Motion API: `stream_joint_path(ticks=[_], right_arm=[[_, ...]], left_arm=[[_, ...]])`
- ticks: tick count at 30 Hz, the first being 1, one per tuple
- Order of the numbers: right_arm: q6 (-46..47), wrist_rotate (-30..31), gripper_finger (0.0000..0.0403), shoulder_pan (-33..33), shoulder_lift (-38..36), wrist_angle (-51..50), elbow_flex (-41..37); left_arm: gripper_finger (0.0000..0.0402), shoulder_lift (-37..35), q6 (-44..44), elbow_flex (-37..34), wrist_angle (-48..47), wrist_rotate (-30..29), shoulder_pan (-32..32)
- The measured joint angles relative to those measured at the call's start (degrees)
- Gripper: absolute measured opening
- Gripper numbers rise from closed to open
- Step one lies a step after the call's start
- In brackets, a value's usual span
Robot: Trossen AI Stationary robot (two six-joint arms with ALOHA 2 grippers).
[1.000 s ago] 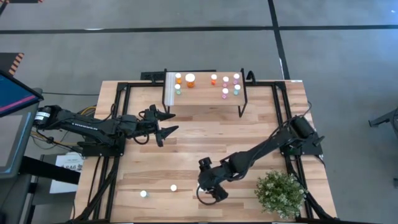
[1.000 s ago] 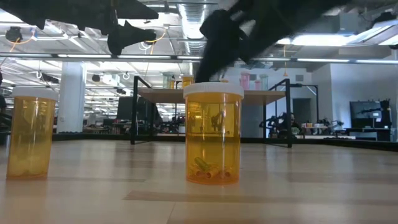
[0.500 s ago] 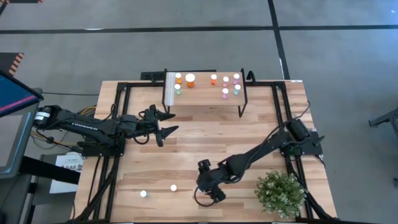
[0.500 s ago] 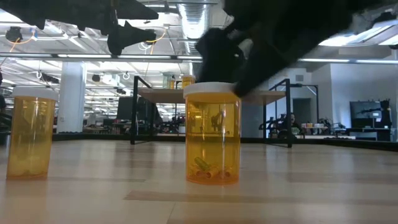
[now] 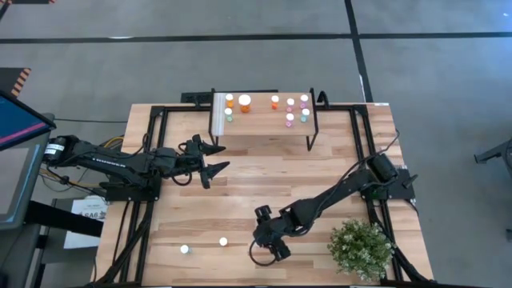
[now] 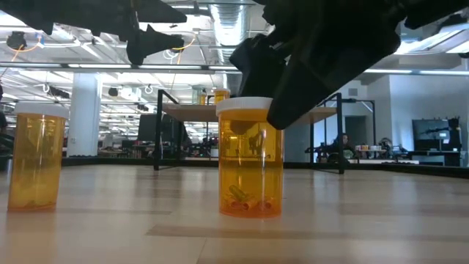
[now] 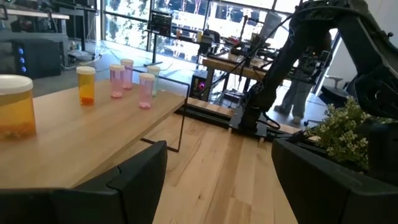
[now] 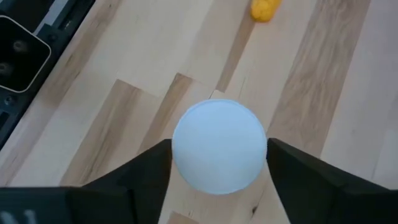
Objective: Pick and place medicine bottles onto shelf by color
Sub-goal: Put the large orange pill bottle on the shelf
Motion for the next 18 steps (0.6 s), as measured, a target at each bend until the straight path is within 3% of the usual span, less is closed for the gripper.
stream_joint_path(ticks=[10,18], right_arm=[[-1.2,-0.1,0.0199,-0.5,-0.2,-0.2,0.1],[-3.1,-0.2,0.0214,-1.8,-0.3,-8.3,5.3]], left_arm=[[0.0277,0.0,0.0,0.0,0.0,0.0,0.0],[0.0277,0.0,-0.1,0.0,0.0,0.0,0.0]])
